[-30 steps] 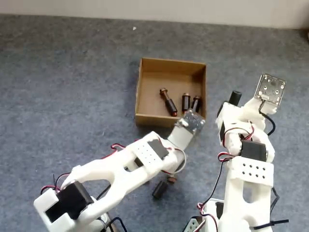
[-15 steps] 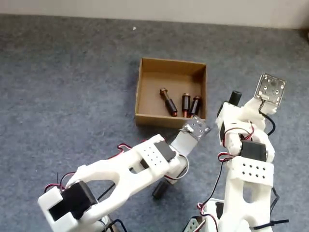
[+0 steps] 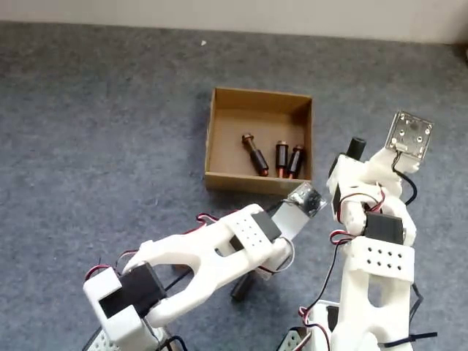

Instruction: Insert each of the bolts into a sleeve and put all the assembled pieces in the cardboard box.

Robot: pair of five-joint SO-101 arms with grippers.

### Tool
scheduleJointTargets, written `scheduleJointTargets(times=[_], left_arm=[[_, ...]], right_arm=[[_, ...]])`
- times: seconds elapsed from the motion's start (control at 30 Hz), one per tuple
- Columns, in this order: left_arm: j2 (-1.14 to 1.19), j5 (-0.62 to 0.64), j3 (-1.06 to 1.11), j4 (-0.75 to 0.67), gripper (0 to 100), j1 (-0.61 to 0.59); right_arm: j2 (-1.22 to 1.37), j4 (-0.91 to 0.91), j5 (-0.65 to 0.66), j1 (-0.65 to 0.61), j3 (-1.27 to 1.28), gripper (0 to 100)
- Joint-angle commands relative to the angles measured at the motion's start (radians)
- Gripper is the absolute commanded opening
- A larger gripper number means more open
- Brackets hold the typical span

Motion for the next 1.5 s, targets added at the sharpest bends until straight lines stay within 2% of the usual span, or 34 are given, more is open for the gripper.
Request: scheduleJointTargets(times=[0.0,0.1,0.27,0.47,0.7,0.77,0.9,1.0,1.17,1.33,1.47], left_arm=[[-0.073,0.005,-0.025,0.029,0,-0.064],[-0.173,0.008,-0.001,0.029,0,-0.137],[-0.386,0.100,0.082,0.029,0,-0.254],[-0.645,0.112,0.208,0.021,0,-0.395],[-0.714,0.140,0.237,0.026,1,-0.512],[-0.714,0.284,0.232,0.021,1,-0.533],[-0.717,0.706,0.229,0.008,1,-0.562],[-0.722,0.904,0.220,0.011,1,-0.582],[-0.722,1.057,0.211,0.014,1,-0.630],[-0.722,1.096,0.245,0.014,2,-0.659],[-0.722,1.099,0.269,0.018,19,-0.653]], right_arm=[[-0.025,-0.033,0.000,0.005,-0.045,0.3],[-0.025,-0.033,0.000,0.005,-0.045,0.3],[-0.025,-0.033,0.000,0.005,-0.045,0.3],[-0.025,-0.033,0.000,0.005,-0.045,0.3],[-0.025,-0.033,0.000,0.005,-0.045,0.3],[-0.025,-0.033,0.000,0.005,-0.045,0.3],[-0.025,-0.033,0.000,0.005,-0.045,0.3],[-0.025,-0.033,0.000,0.005,-0.045,0.3],[-0.025,-0.033,0.000,0.005,-0.044,0.3],[-0.025,-0.033,0.002,0.005,-0.044,0.3],[-0.025,-0.033,0.002,0.005,-0.044,0.3]])
